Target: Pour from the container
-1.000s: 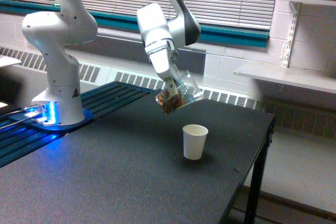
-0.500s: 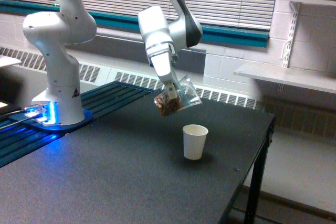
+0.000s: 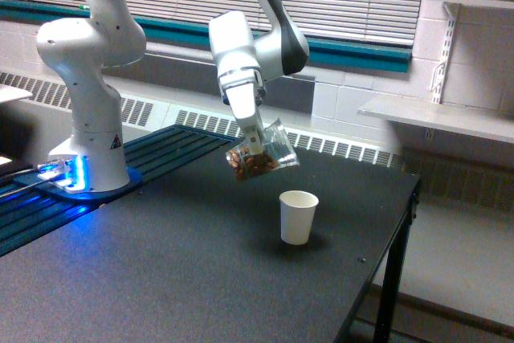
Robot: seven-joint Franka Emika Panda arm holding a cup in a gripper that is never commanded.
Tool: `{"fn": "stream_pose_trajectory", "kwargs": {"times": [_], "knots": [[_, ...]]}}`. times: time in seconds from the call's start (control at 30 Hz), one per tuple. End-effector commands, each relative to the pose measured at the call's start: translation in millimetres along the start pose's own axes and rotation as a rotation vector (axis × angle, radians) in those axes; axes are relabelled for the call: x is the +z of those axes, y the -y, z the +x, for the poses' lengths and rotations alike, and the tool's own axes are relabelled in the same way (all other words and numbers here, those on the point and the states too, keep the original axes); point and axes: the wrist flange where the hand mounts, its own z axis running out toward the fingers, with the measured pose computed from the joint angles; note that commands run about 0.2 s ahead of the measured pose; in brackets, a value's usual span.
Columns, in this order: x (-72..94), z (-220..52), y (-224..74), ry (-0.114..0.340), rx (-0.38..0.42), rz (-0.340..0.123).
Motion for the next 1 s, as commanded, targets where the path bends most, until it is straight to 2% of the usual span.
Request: {"fn": "stream_pose_trajectory", "kwargs": {"times": [0.03,0.7,1.0], "knots": [[-2.8,5,-10,-0.023,-0.074,-0.084],[17.0,16,11,0.006,-0.155,-0.094],[19.3,15,10,0.015,-0.206,-0.119]]}}
